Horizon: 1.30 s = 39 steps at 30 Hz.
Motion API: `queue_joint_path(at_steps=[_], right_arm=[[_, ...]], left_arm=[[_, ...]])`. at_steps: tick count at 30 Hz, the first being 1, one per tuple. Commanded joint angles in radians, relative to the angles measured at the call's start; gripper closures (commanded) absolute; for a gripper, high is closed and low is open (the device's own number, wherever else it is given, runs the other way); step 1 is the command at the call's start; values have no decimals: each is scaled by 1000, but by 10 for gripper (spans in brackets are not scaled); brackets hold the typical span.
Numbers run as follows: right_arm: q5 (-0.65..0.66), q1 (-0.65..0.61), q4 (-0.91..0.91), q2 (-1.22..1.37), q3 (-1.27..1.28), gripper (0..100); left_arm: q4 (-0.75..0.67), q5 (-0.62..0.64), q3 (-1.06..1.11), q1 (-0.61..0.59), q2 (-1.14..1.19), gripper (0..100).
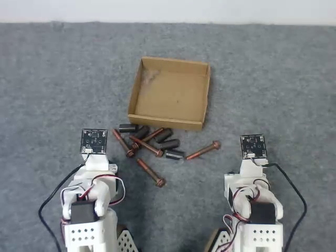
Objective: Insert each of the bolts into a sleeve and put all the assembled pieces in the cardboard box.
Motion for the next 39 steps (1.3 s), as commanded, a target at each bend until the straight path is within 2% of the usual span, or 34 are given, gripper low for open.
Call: queue_joint_path(at_steps=[1, 6, 10, 13, 18, 23, 28, 34, 39], right_arm=[[12, 10, -5, -18, 15, 935], [12, 12, -58, -18, -14, 935], [9, 12, -219, -18, -8, 935], [14, 12, -323, -16, 11, 935], [15, 4, -437, -15, 18, 935], [9, -51, -584, -12, 17, 939], [9, -162, -550, -10, 9, 940], [8, -168, -522, -10, -61, 940], [-80, -174, -469, 19, -164, 939]], left_arm=[[-120, -3, -21, 2, -20, 988], [-310, -2, -18, 2, -18, 988], [-374, -2, -18, 11, -18, 988], [-356, -2, -18, 35, -18, 988], [-236, -6, -18, 95, -18, 988], [-229, -8, -18, 100, -18, 988], [-224, -9, -18, 92, -18, 988], [-227, -9, -18, 57, -18, 988], [-227, -9, -18, 55, -18, 988]])
